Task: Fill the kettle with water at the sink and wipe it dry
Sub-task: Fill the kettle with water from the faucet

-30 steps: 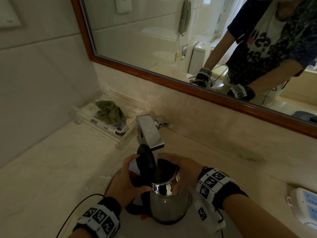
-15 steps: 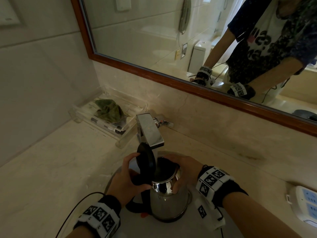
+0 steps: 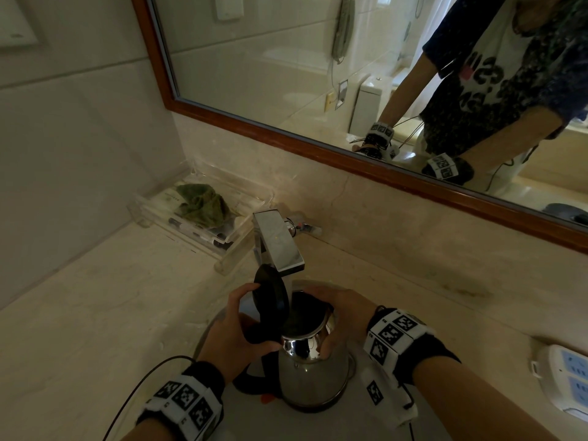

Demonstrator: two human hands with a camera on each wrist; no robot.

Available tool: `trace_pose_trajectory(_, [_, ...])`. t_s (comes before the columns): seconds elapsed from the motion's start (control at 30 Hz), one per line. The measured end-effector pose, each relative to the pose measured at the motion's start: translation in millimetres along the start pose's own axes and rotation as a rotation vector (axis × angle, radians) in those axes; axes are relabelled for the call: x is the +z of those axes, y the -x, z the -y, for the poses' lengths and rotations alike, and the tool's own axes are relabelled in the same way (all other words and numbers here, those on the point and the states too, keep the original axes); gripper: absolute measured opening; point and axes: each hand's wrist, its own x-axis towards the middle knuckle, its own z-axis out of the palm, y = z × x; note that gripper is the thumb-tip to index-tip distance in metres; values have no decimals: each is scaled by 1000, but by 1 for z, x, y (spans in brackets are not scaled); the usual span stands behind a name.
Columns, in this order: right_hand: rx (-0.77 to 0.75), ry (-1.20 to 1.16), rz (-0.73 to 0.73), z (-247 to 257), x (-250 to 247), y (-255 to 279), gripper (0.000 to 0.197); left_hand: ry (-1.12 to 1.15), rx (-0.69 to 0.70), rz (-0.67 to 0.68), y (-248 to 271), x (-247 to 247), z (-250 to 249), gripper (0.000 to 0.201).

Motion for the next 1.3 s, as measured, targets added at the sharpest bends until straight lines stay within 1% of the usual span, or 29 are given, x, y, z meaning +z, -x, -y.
trace_pose_trajectory(0.23, [-9,6,4,0,1,-1,103,-5,-11,-2,-2,1,2,101])
trace_pose_trajectory(0.67, [-14,46,22,1,-1,-1,99,31,2,-15,0,-1,-1,99])
trace_pose_trajectory(0.83, [7,5,27,2,-1,0,104,48,0,-2,0,0,-2,101])
trace_pose_trajectory(1.0, [7,5,31,3,-1,1,104,28,27,-25,0,0,0,99])
trace_pose_trajectory(1.2, [36,-20,30,0,2,-2,107,14,19,-17,1,-1,-2,101])
trace_pose_trajectory(1.3, [24,-29,35,2,1,-2,107,18,8,-10,2,-1,-5,103])
